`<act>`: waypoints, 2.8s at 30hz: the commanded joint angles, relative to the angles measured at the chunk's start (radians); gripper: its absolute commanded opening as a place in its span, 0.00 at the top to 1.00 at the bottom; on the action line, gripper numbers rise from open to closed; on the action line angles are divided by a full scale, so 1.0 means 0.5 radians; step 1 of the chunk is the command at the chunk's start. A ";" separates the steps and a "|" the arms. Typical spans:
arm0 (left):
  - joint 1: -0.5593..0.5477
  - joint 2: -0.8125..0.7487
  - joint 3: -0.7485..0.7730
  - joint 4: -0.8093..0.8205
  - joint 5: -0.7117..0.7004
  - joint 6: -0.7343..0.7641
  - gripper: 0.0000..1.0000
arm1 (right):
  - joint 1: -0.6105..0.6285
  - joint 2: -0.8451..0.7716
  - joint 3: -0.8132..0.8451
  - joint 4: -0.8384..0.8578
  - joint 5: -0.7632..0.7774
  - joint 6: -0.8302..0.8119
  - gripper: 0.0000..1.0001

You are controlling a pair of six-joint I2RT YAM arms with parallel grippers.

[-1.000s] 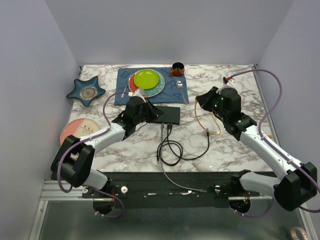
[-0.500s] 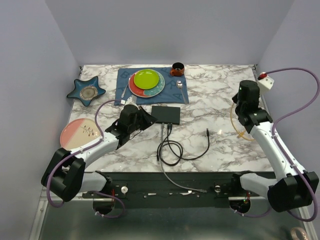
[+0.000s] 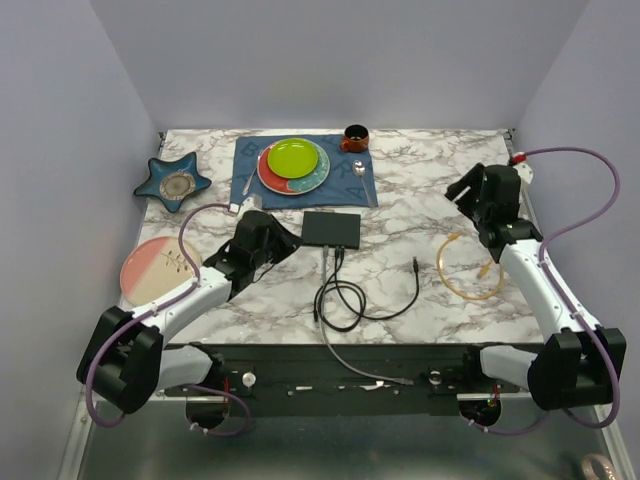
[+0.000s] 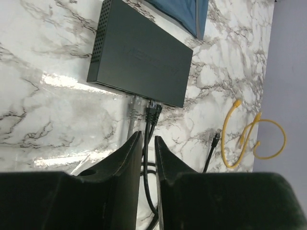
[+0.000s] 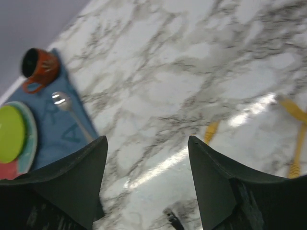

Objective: Pull the plug from the switch port

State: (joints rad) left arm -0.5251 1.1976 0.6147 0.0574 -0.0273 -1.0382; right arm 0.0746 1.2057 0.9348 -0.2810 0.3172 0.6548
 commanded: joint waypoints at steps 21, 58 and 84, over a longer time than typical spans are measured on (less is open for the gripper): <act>0.121 0.982 0.835 -0.130 0.211 0.233 0.78 | 0.805 0.951 -0.468 1.442 -1.545 0.454 0.53; 0.133 1.127 0.663 0.042 0.389 0.205 0.85 | 0.845 1.384 -0.682 2.261 -1.273 1.157 0.59; 0.133 1.118 0.602 0.066 0.401 0.186 0.87 | 0.845 1.559 -0.615 2.424 -1.205 1.372 0.66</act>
State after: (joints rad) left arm -0.4641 1.7710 0.9398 0.1112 0.1627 -0.9508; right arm 0.4911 1.9560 0.6151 0.8967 -0.3290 1.3346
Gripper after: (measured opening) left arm 0.137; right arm 0.353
